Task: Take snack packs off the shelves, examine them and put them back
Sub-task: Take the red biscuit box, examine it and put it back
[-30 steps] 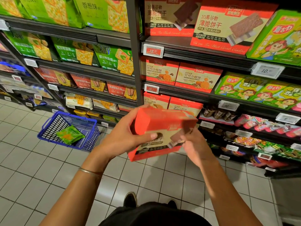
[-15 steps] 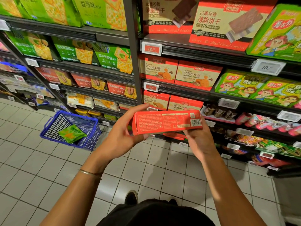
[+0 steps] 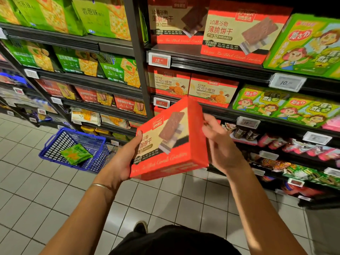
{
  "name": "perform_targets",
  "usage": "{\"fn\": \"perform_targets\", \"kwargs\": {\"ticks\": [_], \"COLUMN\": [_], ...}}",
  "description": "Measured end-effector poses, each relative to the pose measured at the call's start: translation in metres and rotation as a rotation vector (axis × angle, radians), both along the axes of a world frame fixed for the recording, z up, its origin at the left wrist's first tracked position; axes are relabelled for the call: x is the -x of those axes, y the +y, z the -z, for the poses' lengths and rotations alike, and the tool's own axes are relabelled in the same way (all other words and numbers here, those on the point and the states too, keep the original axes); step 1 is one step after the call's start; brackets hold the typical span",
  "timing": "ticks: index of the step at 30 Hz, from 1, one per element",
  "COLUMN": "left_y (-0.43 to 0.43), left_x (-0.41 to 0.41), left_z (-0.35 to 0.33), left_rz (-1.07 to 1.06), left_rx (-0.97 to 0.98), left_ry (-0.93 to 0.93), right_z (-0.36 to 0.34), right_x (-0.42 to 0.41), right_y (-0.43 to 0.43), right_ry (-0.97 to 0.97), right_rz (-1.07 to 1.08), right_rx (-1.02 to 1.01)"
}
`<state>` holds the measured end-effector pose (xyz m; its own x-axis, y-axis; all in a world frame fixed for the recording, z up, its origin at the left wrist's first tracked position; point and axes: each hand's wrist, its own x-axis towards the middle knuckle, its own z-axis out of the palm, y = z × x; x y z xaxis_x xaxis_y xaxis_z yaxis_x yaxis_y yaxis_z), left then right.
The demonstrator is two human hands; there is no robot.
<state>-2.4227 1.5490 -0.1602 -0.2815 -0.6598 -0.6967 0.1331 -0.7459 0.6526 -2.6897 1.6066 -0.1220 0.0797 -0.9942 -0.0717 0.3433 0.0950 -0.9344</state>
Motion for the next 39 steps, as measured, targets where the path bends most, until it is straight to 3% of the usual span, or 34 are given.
{"fn": "perform_targets", "kwargs": {"ticks": [6,12,16,20,25,30,34,39], "left_y": [0.007,-0.001,-0.028,-0.072,-0.136,-0.202,-0.244,-0.274], "left_x": [0.038,0.049,0.047,0.053,0.064,0.091,0.111,0.108], "left_z": [0.02,0.013,-0.014,-0.048,-0.091,-0.127,-0.142,-0.137], "left_rz": [0.016,-0.118,-0.169,-0.228,-0.23,-0.206,-0.172,-0.082], "left_rx": [-0.156,-0.139,0.141,0.571,0.975,1.212,1.216,1.238], "left_ry": [0.104,0.096,-0.104,-0.285,-0.32,-0.29,-0.15,-0.203], "right_z": [-0.013,-0.009,-0.012,-0.023,-0.045,-0.072,-0.074,-0.071], "right_x": [0.008,0.037,0.044,0.041,0.045,0.042,0.027,-0.002], "right_y": [-0.005,-0.016,-0.032,-0.065,-0.114,-0.147,-0.17,-0.196], "right_ry": [-0.017,0.077,0.118,0.222,0.333,0.264,0.316,0.326], "right_rz": [0.081,0.106,0.012,0.066,0.205,0.568,0.687,0.726], "right_rx": [-0.073,-0.162,-0.157,0.024,0.227,0.441,0.568,0.579]}}
